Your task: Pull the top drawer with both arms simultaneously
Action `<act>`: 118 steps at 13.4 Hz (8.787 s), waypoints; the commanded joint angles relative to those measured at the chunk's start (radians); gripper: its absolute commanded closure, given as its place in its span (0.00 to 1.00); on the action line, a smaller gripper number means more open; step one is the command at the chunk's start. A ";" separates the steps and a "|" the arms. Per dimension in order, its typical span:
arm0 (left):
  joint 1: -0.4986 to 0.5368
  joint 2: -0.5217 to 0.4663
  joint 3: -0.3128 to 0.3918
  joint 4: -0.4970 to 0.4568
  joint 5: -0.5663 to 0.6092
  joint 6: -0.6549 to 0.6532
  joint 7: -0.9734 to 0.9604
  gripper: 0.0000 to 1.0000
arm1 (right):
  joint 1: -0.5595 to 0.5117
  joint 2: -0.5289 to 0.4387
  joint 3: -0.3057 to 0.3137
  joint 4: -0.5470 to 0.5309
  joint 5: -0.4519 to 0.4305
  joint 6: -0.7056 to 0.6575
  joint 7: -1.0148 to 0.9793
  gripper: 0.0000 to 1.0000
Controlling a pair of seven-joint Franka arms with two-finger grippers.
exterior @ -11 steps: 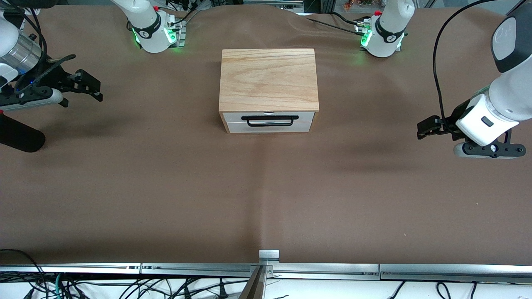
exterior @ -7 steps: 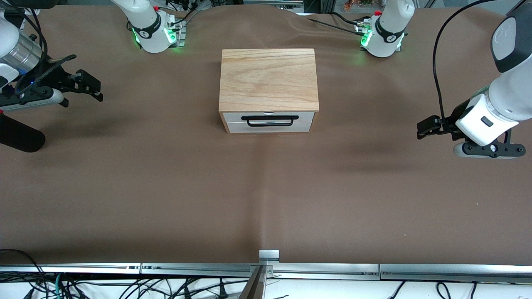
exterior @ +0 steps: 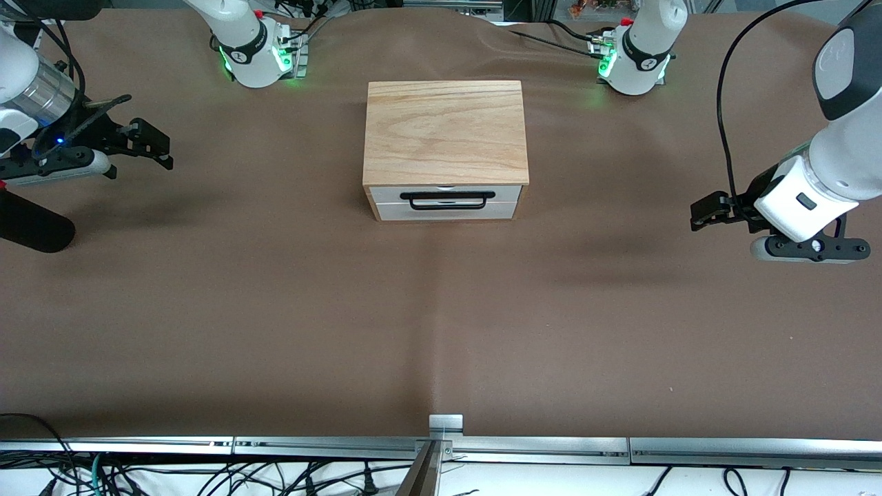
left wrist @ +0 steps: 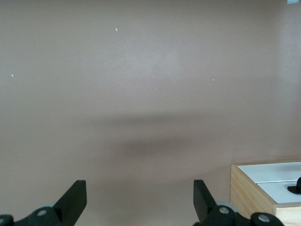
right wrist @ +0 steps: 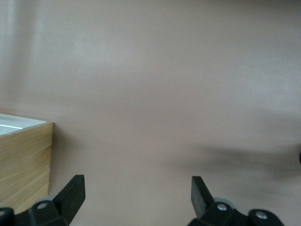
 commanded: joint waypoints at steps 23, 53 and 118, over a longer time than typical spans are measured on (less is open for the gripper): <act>0.005 0.070 -0.001 0.014 -0.247 -0.027 0.019 0.00 | 0.000 0.084 0.177 -0.246 0.410 0.333 -0.059 0.00; -0.153 0.368 -0.049 -0.563 -1.520 0.163 1.077 0.05 | 0.005 0.626 0.417 -0.054 0.952 0.416 -0.344 0.19; -0.112 0.756 0.003 0.053 -1.500 0.163 0.873 0.96 | -0.034 1.028 0.494 0.535 0.822 0.354 -0.099 1.00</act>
